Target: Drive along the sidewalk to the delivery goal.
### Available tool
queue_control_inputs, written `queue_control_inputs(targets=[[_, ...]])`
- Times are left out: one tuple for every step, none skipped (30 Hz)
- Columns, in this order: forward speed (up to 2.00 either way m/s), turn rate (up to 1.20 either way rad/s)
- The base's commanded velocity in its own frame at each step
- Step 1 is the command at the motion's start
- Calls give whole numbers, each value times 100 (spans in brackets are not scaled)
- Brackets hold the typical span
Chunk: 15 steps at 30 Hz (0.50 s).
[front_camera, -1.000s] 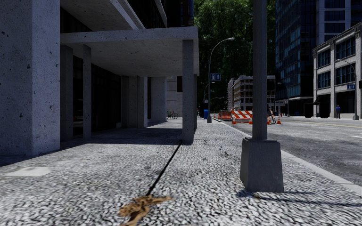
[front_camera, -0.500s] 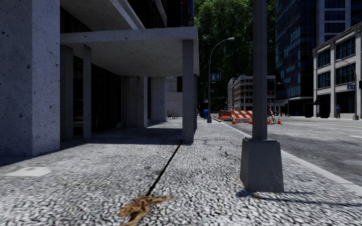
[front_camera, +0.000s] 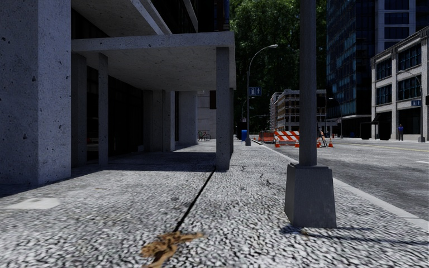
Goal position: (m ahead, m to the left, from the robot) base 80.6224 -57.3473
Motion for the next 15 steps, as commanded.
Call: queue_control_inputs(targets=[[28, 31], [36, 37], [36, 37], [46, 38], [56, 39], [61, 39], [63, 39], [63, 39], [63, 39], [64, 39], [65, 42], [68, 44], [68, 44], [69, 45], [70, 45]])
